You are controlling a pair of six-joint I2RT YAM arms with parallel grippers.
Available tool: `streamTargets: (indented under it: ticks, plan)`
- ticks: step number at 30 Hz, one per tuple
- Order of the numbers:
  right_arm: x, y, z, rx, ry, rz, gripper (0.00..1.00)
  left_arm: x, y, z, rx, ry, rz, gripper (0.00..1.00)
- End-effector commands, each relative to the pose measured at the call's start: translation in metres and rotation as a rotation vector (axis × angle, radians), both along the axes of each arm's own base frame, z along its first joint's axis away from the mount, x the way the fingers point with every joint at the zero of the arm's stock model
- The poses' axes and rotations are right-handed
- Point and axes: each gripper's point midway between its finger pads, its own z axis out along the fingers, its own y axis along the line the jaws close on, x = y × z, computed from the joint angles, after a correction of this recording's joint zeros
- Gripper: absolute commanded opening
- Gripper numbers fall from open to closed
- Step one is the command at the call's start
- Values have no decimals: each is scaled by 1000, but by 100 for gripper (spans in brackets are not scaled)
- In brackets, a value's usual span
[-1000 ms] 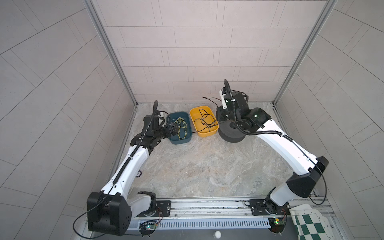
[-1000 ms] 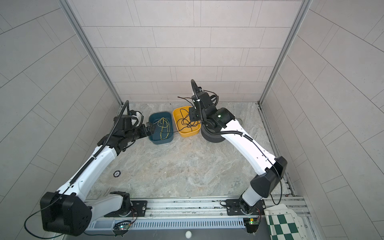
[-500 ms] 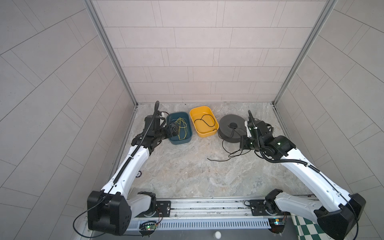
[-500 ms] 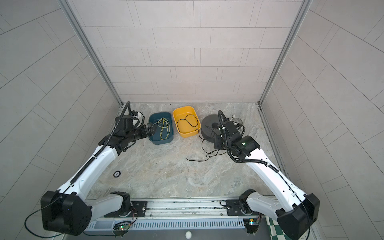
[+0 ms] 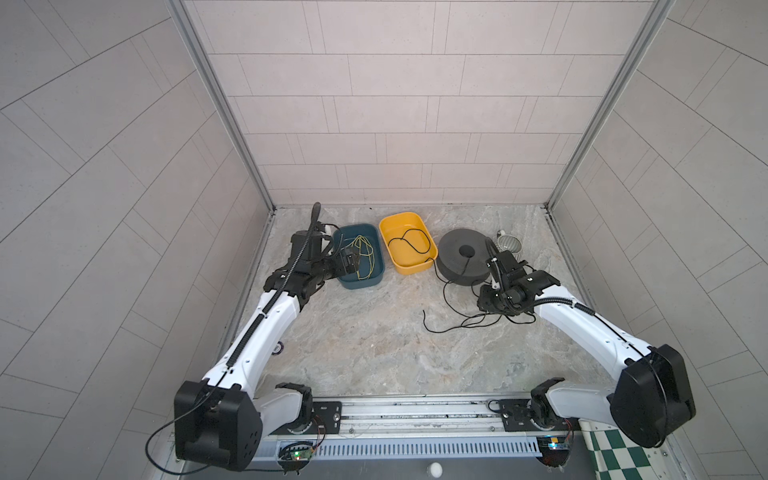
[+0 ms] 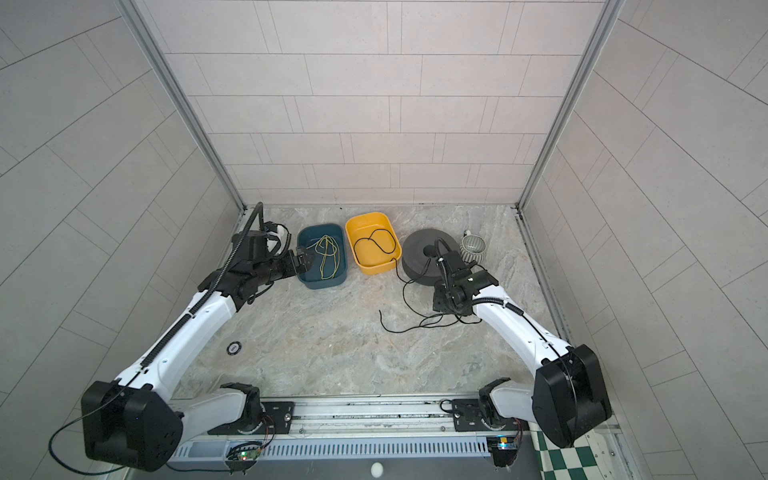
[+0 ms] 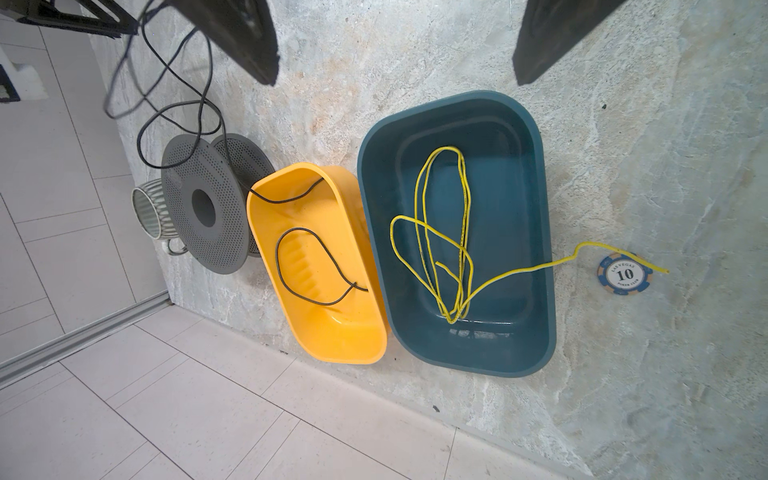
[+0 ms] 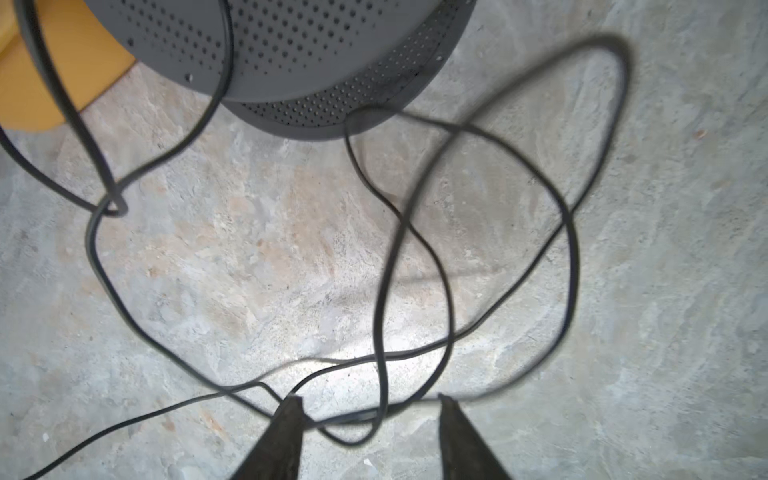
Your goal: Wrap the cables
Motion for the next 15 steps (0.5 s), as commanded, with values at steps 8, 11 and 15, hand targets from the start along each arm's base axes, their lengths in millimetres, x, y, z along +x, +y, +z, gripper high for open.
streamTargets:
  ticks: [8, 11, 15]
  plan:
    - [8, 30, 78, -55, -193, 198, 99, 1, -3, 1, 16, 2, -20, 94]
    - [24, 56, 85, -13, -273, 279, 99, 0, -3, 3, 14, -4, -20, 94]
    - [51, 78, 95, -9, -332, 365, 96, 0, -4, 1, 9, 0, -24, 94]
